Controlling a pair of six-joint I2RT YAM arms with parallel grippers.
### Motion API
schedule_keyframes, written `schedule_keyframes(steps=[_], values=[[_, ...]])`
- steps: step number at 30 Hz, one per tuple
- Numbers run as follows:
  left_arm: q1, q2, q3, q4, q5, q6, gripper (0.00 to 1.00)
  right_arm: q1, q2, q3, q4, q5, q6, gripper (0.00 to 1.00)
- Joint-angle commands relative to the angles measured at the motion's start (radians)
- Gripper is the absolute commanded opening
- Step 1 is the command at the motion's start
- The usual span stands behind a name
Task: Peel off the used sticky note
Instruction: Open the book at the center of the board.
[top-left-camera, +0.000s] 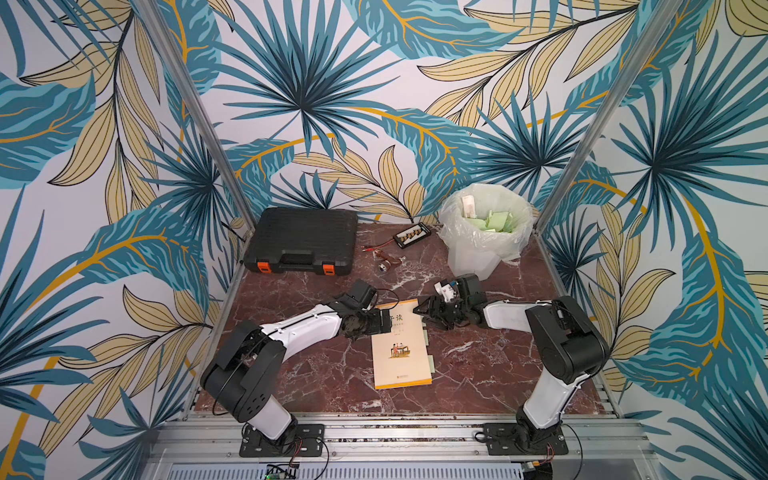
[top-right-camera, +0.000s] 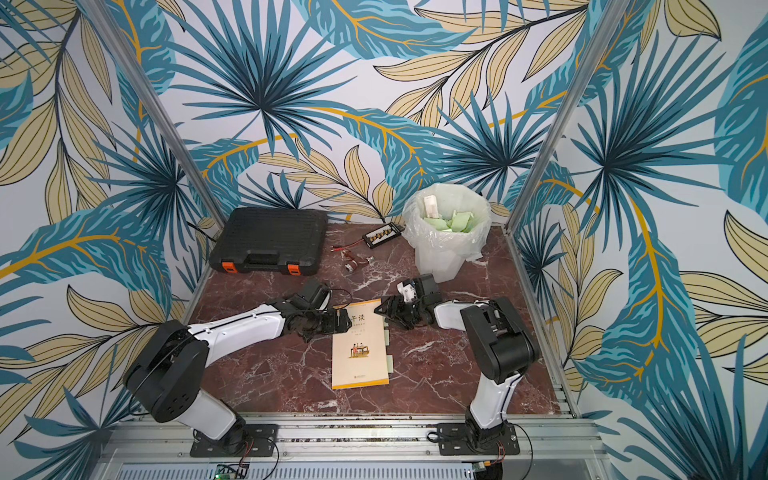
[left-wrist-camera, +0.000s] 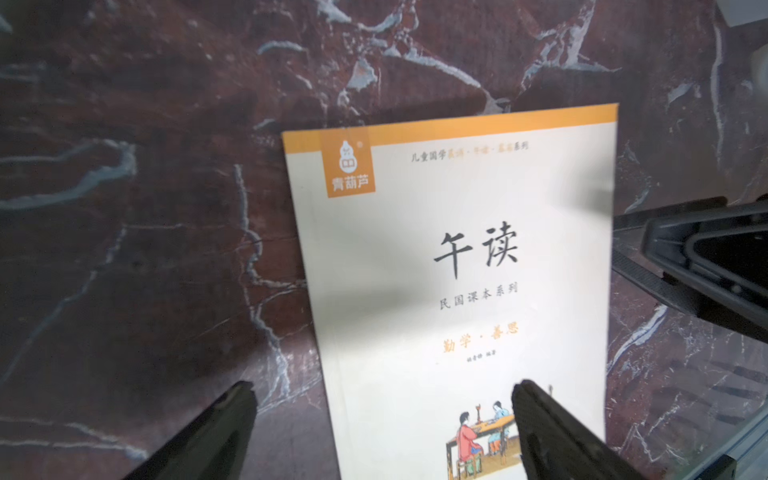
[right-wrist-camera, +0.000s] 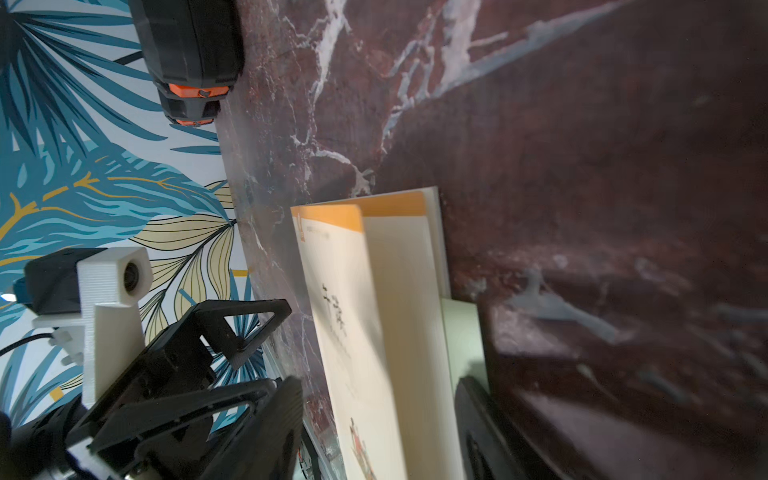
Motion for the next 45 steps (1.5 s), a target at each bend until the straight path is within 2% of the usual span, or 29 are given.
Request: schedule_keyframes(steps=[1, 17, 24, 37, 41, 45], values=[[0.0, 0.029, -0.028, 0.009, 0.013, 0.012, 1.0, 0.013, 0.023, 0.017, -0.039, 0.026, -0.04, 0.62], [0.001, 0.077, -0.035, 0.058, 0.043, 0.011, 1.0, 0.045, -0.053, 0.013, -0.018, -0.022, 0.019, 0.62], [0.0, 0.104, -0.029, 0.118, 0.087, 0.034, 1.0, 0.054, -0.102, 0.007, -0.022, -0.014, 0.026, 0.63], [0.0, 0.174, -0.013, 0.219, 0.169, 0.077, 1.0, 0.058, -0.104, -0.003, -0.005, -0.017, 0.043, 0.63], [0.003, 0.172, -0.012, 0.227, 0.179, 0.088, 1.0, 0.062, -0.117, -0.004, 0.016, -0.033, 0.071, 0.61], [0.005, 0.165, -0.01, 0.233, 0.195, 0.1, 1.0, 0.064, -0.148, -0.002, 0.015, -0.024, 0.095, 0.54]])
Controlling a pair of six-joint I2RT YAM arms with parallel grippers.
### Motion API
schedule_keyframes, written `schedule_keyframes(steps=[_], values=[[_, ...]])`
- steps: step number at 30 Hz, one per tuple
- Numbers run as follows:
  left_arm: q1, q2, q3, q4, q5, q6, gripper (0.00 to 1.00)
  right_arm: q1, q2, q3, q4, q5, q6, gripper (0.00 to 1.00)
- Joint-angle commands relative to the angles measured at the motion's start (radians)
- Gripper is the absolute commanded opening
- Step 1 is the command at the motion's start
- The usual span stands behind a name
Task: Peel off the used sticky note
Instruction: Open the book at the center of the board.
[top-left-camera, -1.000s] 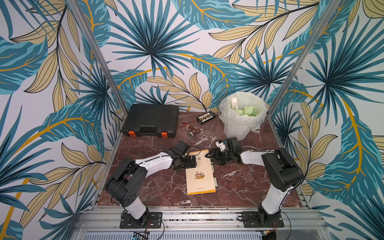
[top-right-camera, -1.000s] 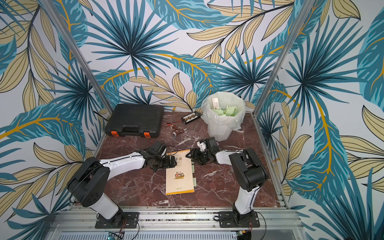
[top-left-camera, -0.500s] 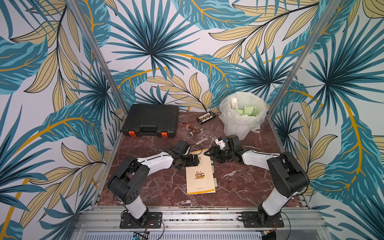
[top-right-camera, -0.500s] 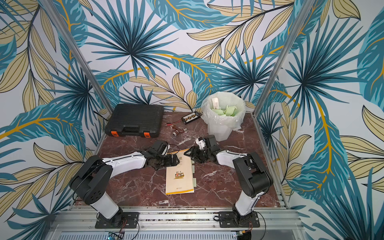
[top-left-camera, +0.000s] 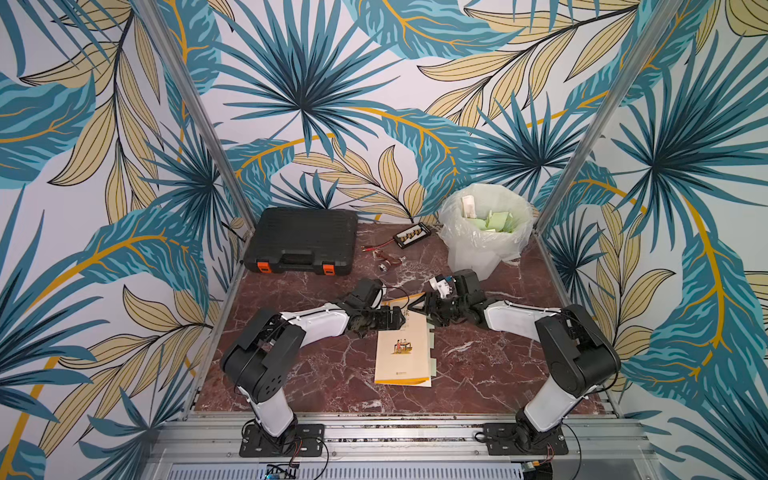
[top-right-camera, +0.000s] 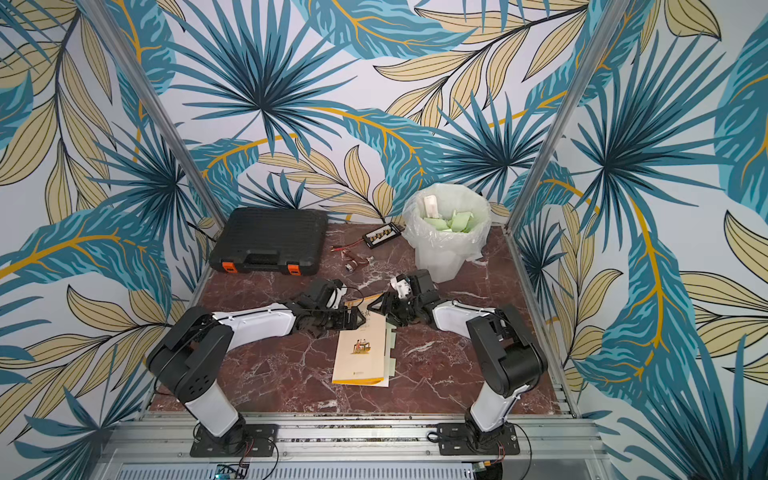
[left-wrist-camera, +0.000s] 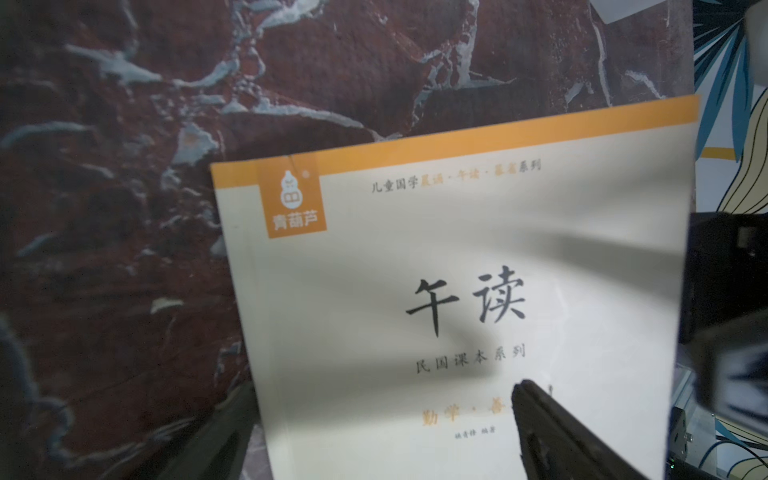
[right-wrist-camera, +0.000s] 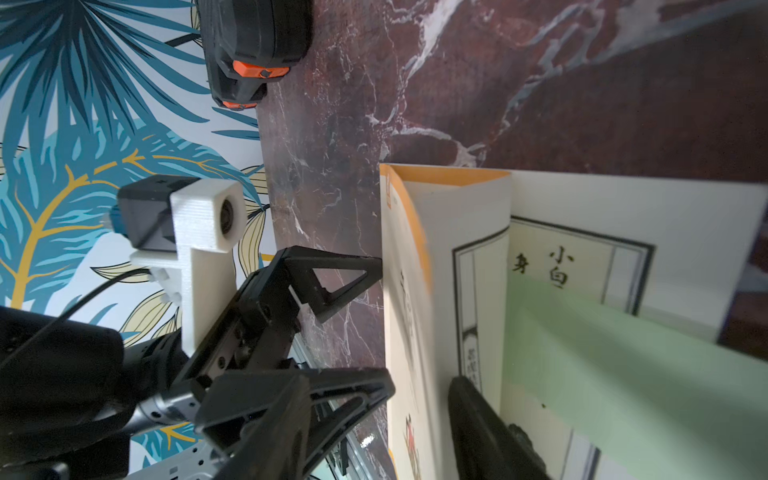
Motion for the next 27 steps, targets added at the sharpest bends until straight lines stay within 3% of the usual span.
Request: schedule_keyframes(steps=[1, 11, 18, 22, 27], values=[[0.001, 0.035, -0.012, -0.034, 0.042, 0.018, 1.0, 0.009, -0.046, -0.009, 0.008, -0.003, 0.025, 0.52], [0.007, -0.073, 0.0, -0.106, 0.054, 0.058, 1.0, 0.022, -0.068, 0.027, -0.079, 0.059, 0.04, 0.26], [0.005, -0.187, 0.034, -0.228, 0.074, 0.102, 1.0, 0.041, -0.025, 0.04, -0.061, 0.056, 0.07, 0.18], [-0.014, -0.229, 0.106, -0.331, 0.064, 0.136, 1.0, 0.047, -0.019, 0.049, -0.062, 0.061, 0.08, 0.12], [-0.103, -0.224, 0.267, -0.513, -0.041, 0.192, 1.0, 0.052, -0.024, 0.062, -0.09, 0.082, 0.089, 0.09]])
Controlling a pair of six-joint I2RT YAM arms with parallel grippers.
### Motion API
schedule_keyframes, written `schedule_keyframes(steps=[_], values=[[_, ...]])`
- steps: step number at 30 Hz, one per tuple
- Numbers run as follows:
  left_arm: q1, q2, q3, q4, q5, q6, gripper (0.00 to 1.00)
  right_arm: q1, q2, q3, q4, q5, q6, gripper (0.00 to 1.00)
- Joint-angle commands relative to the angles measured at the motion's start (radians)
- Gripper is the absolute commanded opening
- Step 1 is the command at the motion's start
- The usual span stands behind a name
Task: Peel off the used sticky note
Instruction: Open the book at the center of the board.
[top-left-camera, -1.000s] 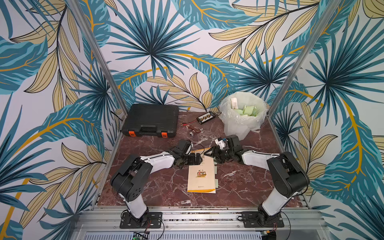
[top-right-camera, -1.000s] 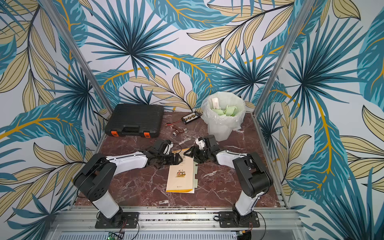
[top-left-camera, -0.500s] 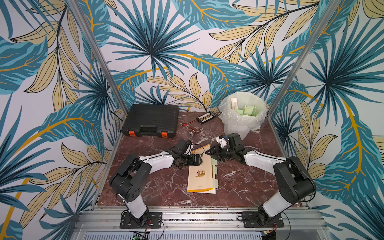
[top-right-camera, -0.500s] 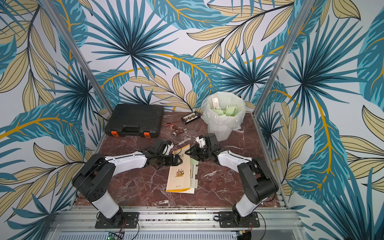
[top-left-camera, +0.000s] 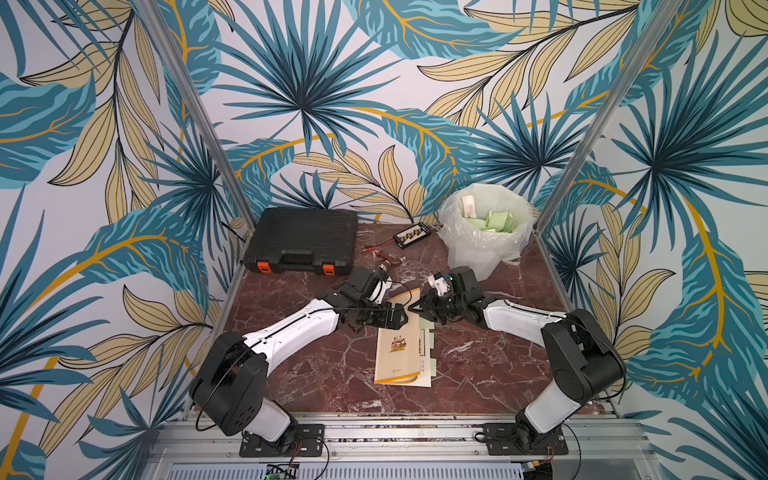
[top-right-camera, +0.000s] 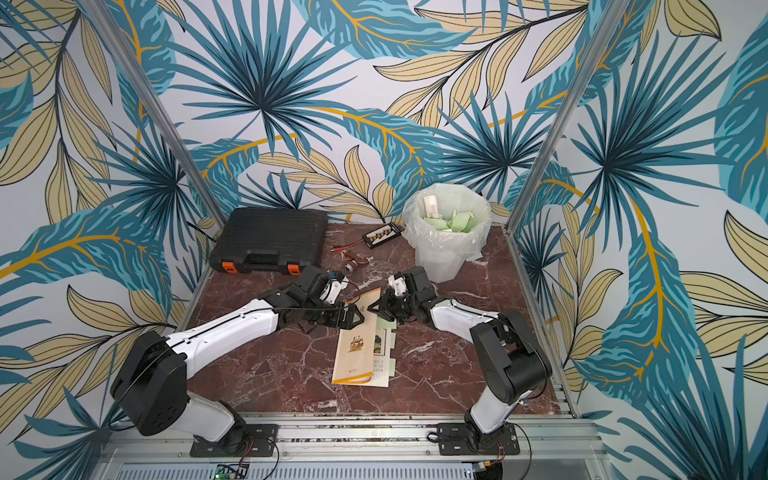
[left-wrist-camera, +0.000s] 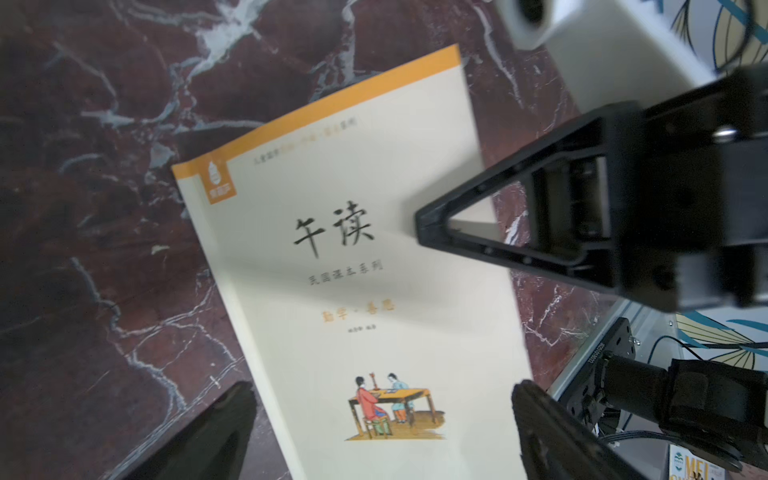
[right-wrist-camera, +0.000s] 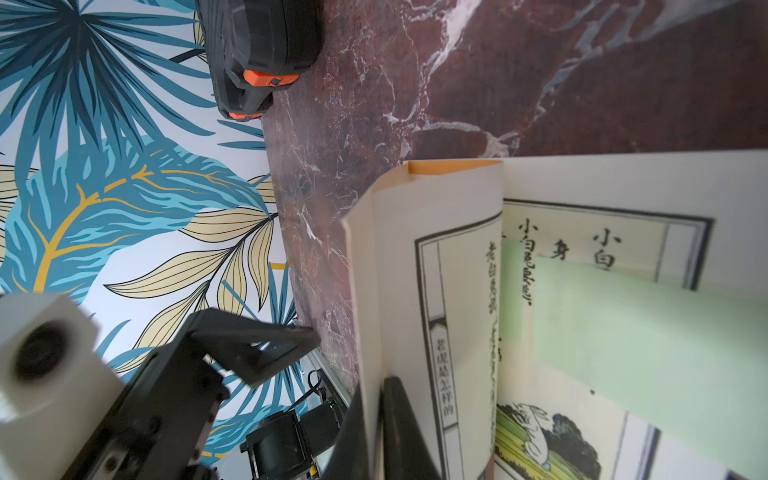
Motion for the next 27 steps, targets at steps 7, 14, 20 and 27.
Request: schedule_keyframes(steps=[7, 14, 20, 27], values=[[-0.195, 0.105, 0.37, -0.418, -0.321, 0.115, 1.0, 0.014, 0.009, 0.046, -0.075, 0.045, 0.019, 0.08], [-0.302, 0.262, 0.507, -0.573, -0.509, 0.142, 1.0, 0.022, 0.017, 0.059, -0.074, 0.048, 0.048, 0.08], [-0.351, 0.36, 0.561, -0.623, -0.575, 0.117, 1.0, 0.026, 0.021, 0.058, -0.049, 0.048, 0.077, 0.08], [-0.359, 0.375, 0.532, -0.592, -0.603, 0.086, 0.99, 0.026, 0.023, 0.045, -0.023, 0.041, 0.102, 0.08]])
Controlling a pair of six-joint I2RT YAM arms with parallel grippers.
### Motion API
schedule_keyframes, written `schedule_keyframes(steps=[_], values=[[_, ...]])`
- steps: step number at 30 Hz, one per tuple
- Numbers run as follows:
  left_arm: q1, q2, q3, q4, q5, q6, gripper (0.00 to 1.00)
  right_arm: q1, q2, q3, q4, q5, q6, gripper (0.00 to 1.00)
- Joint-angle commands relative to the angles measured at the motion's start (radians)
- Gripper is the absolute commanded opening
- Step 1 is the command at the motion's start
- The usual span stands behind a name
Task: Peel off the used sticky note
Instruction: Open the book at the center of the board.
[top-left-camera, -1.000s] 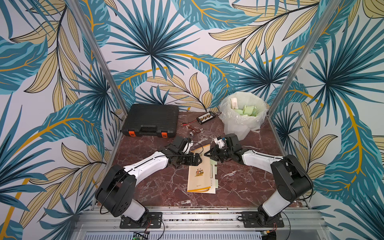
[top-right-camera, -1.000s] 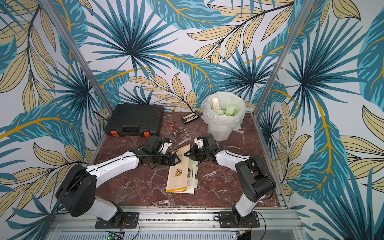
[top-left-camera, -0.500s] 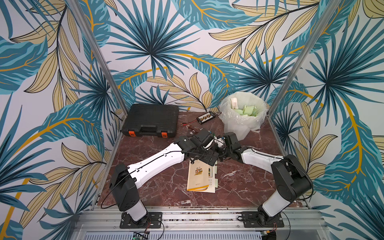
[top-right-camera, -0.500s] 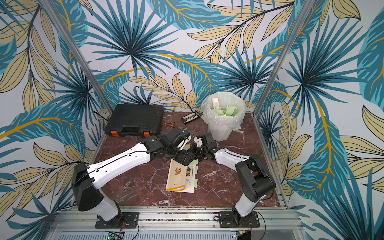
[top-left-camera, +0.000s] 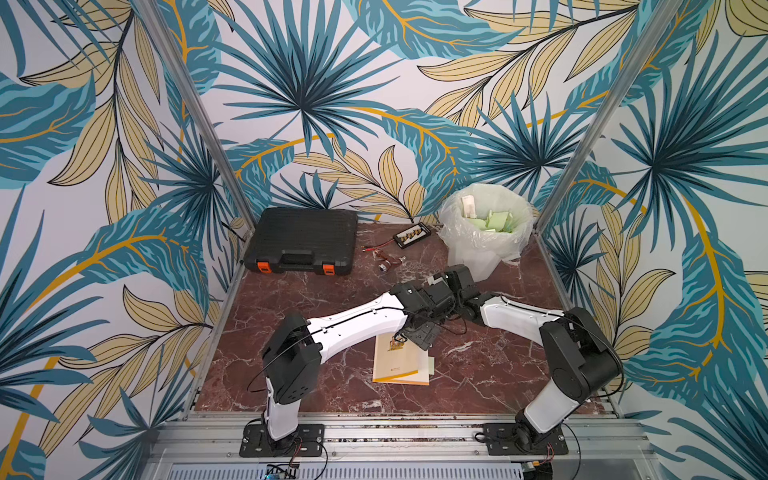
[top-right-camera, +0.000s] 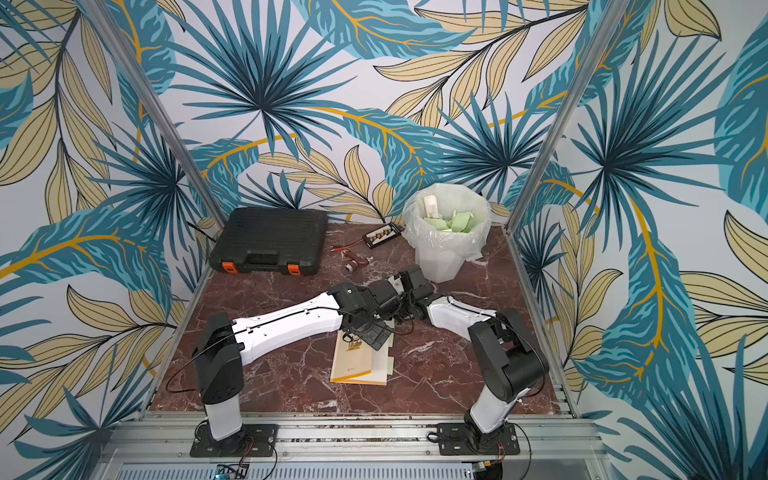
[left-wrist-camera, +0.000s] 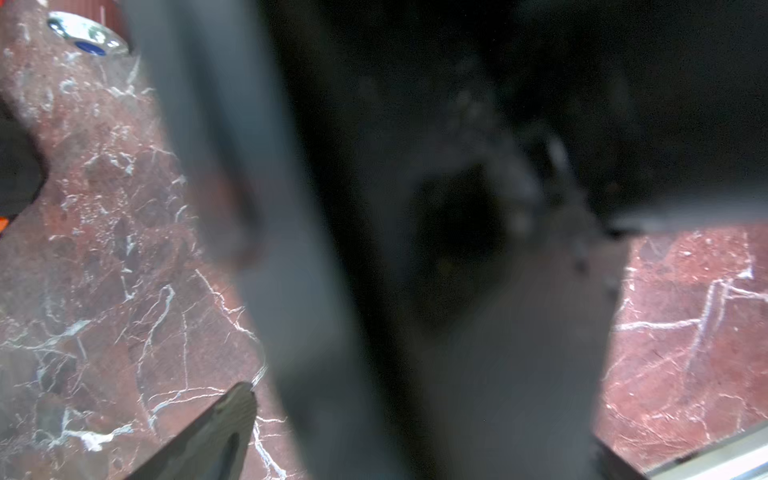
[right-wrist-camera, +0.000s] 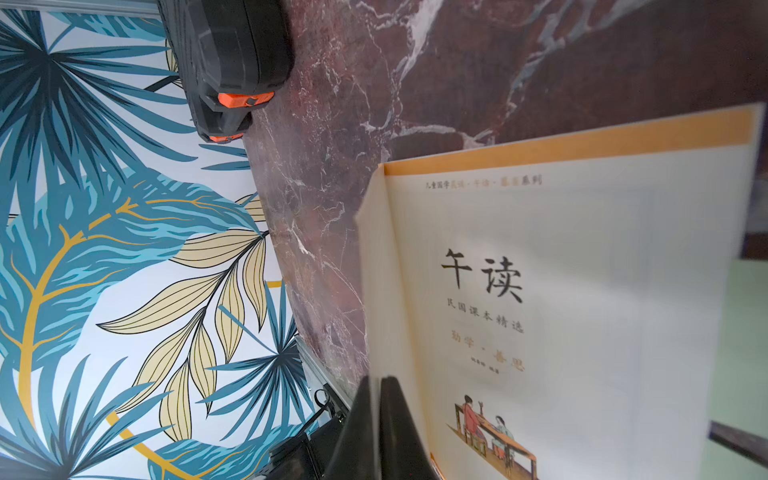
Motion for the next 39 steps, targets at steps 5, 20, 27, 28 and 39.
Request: schedule_keyframes(steps=[5, 20, 27, 28, 39], values=[[-0.002, 0.006, -0.017, -0.015, -0.03, -0.031, 0.89, 0.007, 0.004, -0.013, 0.098, -0.028, 0.069, 0.09], [0.025, -0.083, -0.123, -0.045, -0.126, -0.096, 0.15, 0.004, -0.032, -0.042, 0.154, -0.035, 0.134, 0.27], [0.079, -0.18, -0.195, -0.027, -0.169, -0.153, 0.0, -0.023, -0.048, -0.037, 0.141, -0.082, 0.111, 0.41], [0.089, -0.198, -0.207, -0.02, -0.174, -0.162, 0.0, -0.035, -0.056, -0.041, 0.139, -0.089, 0.101, 0.41], [0.235, -0.379, -0.348, 0.135, -0.102, -0.203, 0.0, -0.058, -0.051, -0.042, -0.01, -0.048, -0.061, 0.43]])
